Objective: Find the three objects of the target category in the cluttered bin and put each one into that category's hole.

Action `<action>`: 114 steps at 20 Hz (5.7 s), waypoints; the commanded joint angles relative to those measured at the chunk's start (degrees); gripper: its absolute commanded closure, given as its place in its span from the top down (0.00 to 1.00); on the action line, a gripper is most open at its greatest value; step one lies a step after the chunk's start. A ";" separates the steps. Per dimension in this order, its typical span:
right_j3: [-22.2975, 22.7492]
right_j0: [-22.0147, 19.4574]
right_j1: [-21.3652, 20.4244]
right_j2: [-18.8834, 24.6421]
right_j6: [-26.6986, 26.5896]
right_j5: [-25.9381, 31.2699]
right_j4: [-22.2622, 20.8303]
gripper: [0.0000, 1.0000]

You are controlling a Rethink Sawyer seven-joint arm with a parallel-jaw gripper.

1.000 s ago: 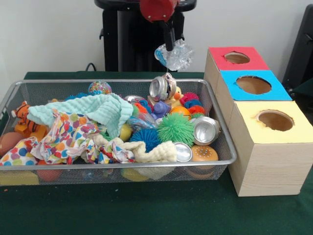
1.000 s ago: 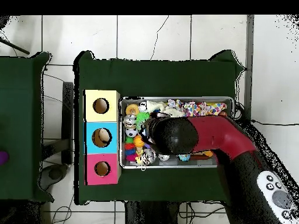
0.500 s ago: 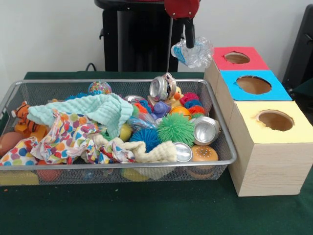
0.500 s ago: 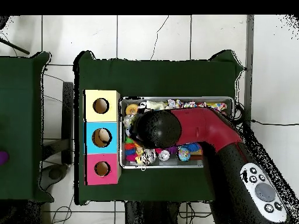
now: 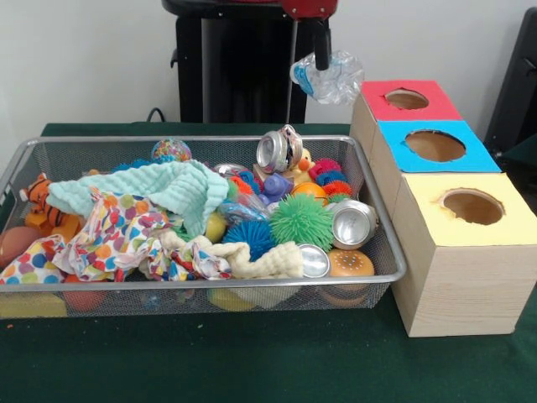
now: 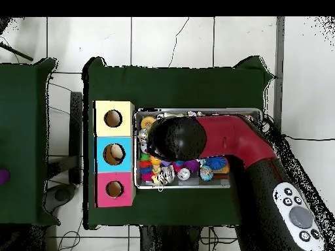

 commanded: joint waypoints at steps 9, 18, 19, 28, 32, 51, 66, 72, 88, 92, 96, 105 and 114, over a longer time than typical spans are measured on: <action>-5.83 4.12 1.25 -5.83 13.43 6.23 0.73 0.00; -9.26 8.03 3.81 -8.08 15.45 5.73 1.95 0.00; -9.40 8.25 3.97 -8.40 15.40 5.75 1.80 0.00; -9.72 10.18 4.82 -10.62 15.52 4.48 1.57 0.00; -9.04 10.22 5.11 -11.07 15.17 2.88 2.40 0.00; -8.99 15.95 4.64 -15.44 17.61 1.77 3.99 0.00; -5.86 15.87 5.23 -17.63 17.02 -3.35 6.24 0.00; -6.16 17.41 5.67 -18.40 17.72 -3.87 6.21 0.00; -5.06 20.49 5.90 -21.34 17.41 -5.84 6.01 0.00; -4.06 20.41 5.66 -21.35 17.30 -7.04 6.61 0.00; -3.59 20.48 5.58 -21.40 17.51 -7.52 7.52 0.00; -3.29 22.29 6.16 -23.17 18.85 -9.03 7.93 0.00; -3.12 23.12 6.36 -24.50 18.46 -9.51 8.79 0.00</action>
